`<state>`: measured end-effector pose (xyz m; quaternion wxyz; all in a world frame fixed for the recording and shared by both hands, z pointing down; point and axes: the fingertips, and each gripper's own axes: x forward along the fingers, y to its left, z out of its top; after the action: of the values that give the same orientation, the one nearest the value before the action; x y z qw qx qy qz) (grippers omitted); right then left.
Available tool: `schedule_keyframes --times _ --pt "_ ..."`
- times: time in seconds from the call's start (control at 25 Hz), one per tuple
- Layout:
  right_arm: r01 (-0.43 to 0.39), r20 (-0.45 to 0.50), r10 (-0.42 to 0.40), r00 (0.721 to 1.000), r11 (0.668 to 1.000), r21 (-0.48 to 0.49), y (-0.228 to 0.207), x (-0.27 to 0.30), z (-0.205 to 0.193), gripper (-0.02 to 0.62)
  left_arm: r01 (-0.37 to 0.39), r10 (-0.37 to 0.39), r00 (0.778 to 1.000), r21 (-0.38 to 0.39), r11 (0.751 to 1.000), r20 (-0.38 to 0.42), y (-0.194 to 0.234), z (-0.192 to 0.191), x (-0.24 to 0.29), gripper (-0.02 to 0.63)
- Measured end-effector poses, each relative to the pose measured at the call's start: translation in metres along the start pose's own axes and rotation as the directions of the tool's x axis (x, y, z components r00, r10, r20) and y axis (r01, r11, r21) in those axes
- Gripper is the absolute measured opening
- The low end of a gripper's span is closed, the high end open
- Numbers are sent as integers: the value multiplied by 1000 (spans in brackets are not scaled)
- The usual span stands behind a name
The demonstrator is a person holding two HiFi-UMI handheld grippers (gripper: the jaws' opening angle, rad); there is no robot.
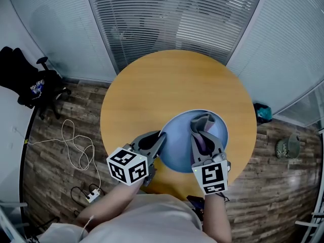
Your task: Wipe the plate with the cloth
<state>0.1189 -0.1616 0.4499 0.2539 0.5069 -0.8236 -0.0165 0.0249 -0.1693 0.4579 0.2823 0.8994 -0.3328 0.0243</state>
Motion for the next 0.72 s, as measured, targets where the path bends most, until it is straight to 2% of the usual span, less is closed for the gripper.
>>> schedule_keyframes --times 0.72 --pt "97 -58 -95 994 995 39 -37 -11 -21 51 7 -7 1000 -10 1000 3 3 2 2 41"
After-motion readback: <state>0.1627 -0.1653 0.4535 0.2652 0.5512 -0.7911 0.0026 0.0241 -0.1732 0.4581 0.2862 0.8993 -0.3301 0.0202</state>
